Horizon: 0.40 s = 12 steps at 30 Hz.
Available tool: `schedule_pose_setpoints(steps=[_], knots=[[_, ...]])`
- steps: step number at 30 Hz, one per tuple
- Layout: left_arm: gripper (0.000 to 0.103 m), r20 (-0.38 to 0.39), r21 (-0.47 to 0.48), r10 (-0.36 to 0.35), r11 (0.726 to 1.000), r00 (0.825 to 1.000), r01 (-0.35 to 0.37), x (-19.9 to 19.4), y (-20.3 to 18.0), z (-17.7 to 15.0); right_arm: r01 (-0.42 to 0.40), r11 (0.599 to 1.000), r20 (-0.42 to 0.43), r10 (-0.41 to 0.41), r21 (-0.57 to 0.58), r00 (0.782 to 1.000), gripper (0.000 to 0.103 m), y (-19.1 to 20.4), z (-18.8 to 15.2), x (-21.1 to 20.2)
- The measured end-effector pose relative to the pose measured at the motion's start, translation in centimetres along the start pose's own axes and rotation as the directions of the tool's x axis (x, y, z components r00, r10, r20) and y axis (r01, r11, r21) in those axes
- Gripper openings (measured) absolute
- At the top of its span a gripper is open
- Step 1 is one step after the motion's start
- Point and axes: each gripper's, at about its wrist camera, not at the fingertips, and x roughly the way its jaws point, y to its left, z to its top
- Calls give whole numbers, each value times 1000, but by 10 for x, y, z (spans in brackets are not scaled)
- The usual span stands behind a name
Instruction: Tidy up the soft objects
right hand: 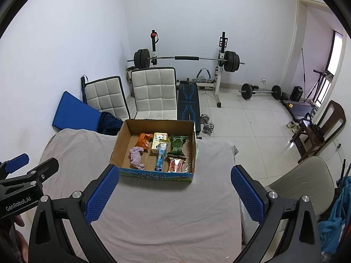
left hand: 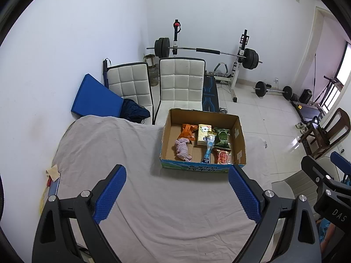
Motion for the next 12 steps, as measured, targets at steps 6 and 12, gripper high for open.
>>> schedule_pose_setpoints(steps=[6,12], knots=[[96,-1,2,-1,1000,1000,1,0,0,0,-1,1000,5,1,-3,1000,103,3,4,-2],[96,4,-2,3,1000,1000,-3,-1,3,1,1,1000,5,-1,-4,1000,103,3,4,-2]])
